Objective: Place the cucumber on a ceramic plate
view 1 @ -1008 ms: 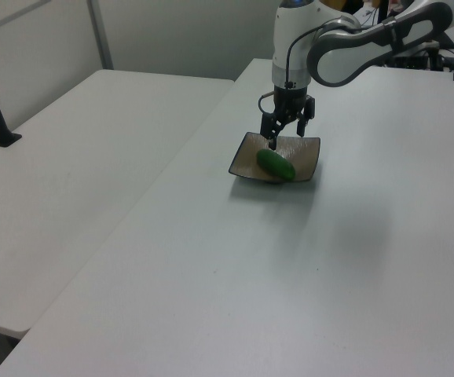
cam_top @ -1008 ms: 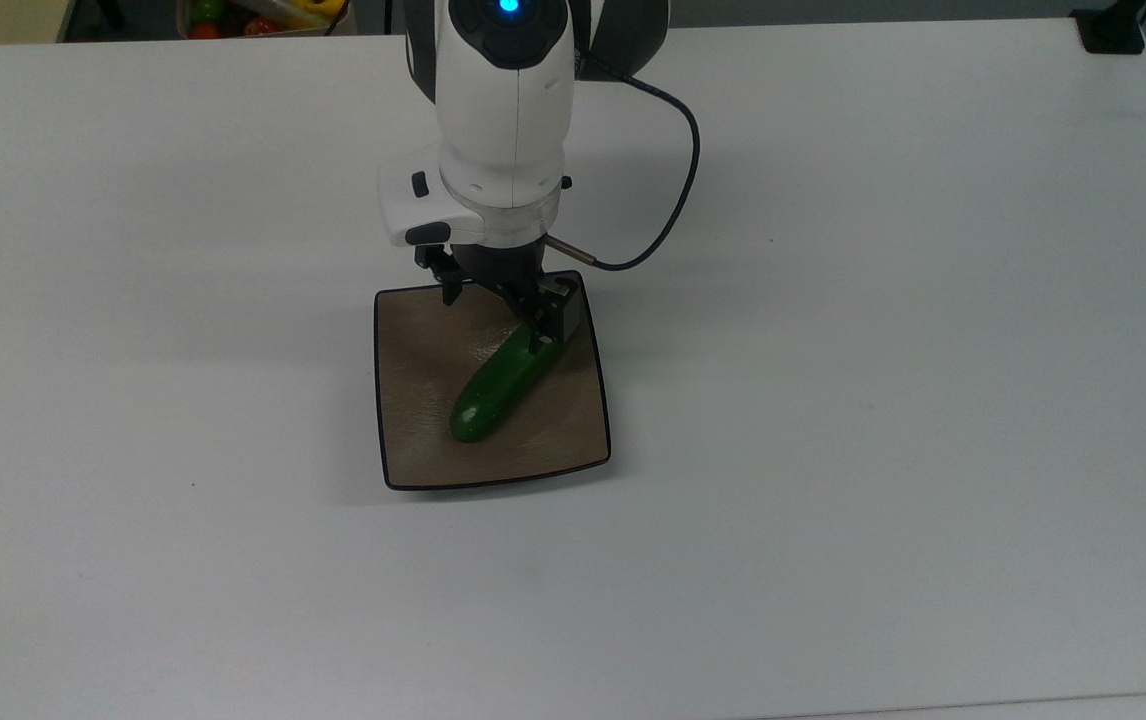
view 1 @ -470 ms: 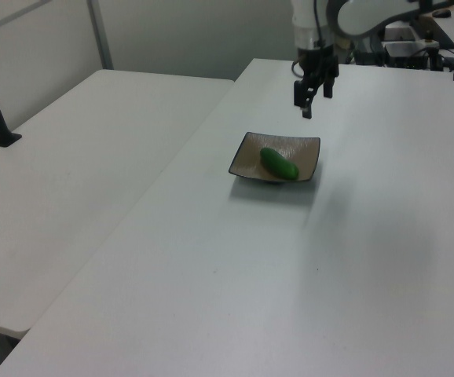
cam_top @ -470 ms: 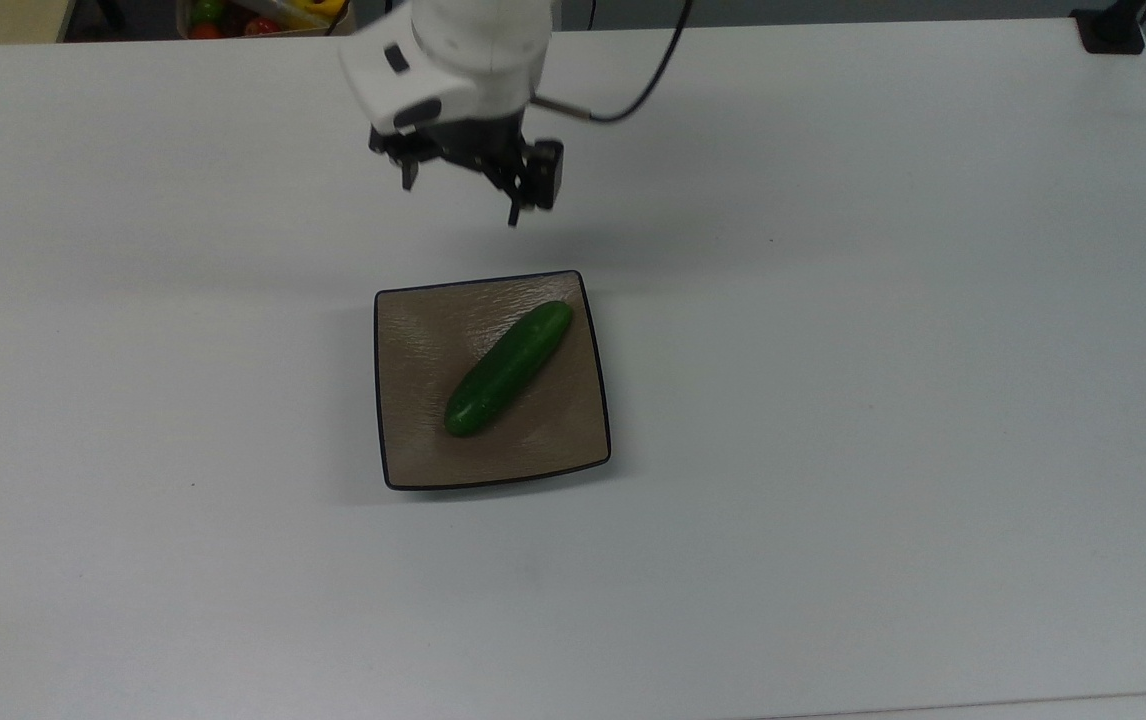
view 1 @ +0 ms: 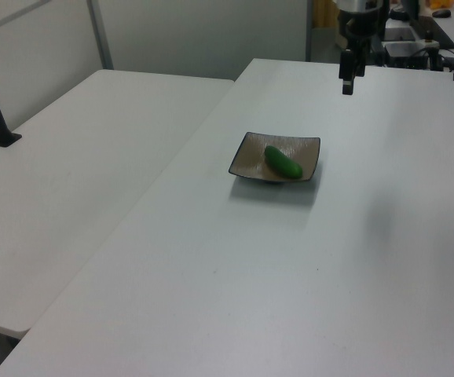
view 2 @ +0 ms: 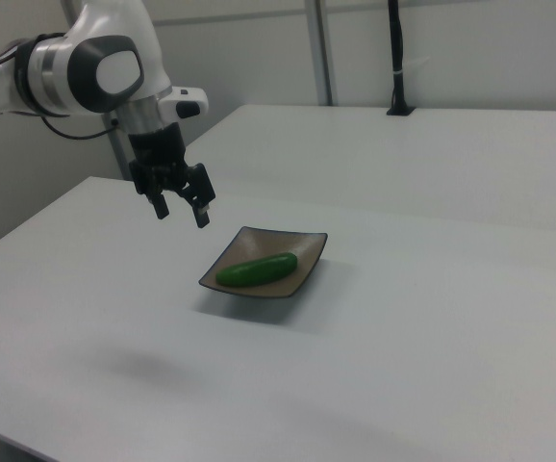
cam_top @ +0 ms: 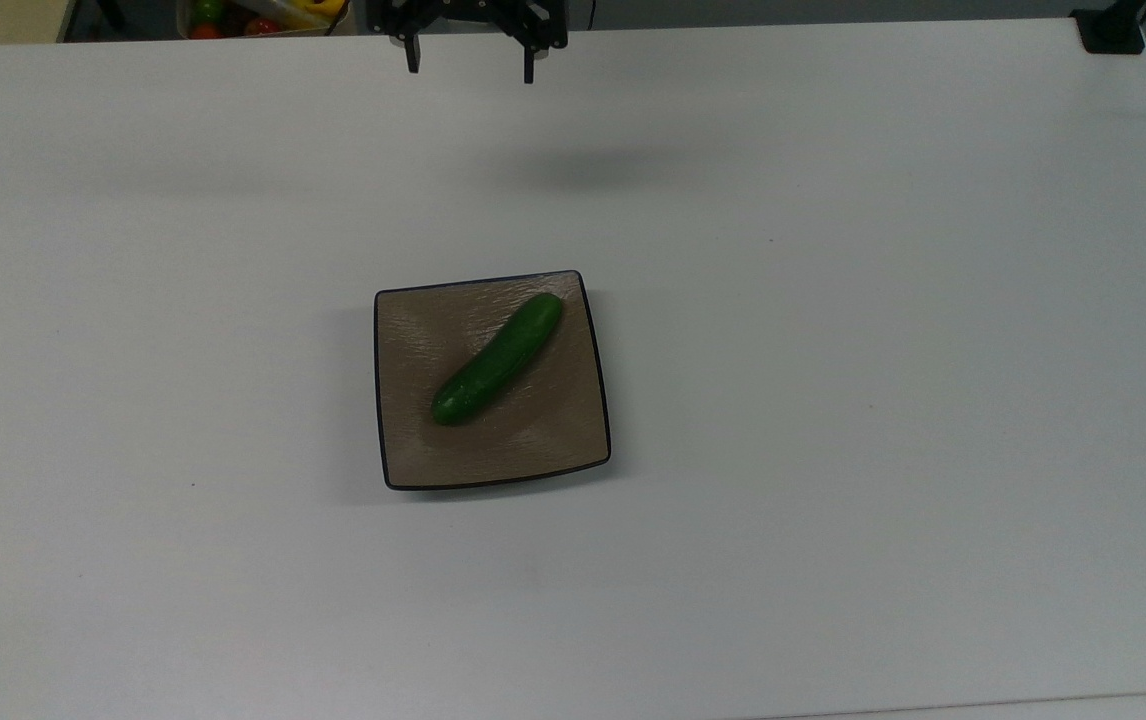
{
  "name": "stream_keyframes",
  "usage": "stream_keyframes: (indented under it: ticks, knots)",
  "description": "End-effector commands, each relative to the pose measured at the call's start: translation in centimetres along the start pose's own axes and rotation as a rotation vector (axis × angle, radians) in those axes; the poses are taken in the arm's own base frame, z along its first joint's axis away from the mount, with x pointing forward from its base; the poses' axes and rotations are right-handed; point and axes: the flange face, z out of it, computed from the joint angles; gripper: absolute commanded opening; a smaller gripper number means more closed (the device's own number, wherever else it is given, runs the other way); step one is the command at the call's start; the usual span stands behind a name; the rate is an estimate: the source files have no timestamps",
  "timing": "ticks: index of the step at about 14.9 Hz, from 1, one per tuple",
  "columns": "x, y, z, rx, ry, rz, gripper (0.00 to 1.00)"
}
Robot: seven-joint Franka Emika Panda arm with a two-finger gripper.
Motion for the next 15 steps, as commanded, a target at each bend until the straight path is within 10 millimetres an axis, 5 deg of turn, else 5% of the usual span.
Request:
stream_keyframes:
  ticks: [1, 6, 15]
  knots:
    - [-1.7, 1.0, 0.2, 0.019, -0.004, -0.054, 1.0]
    - [-1.3, 2.4, 0.0, 0.024, -0.001, -0.007, 1.0]
    - [-1.2, 2.1, 0.3, 0.024, -0.005, -0.013, 1.0]
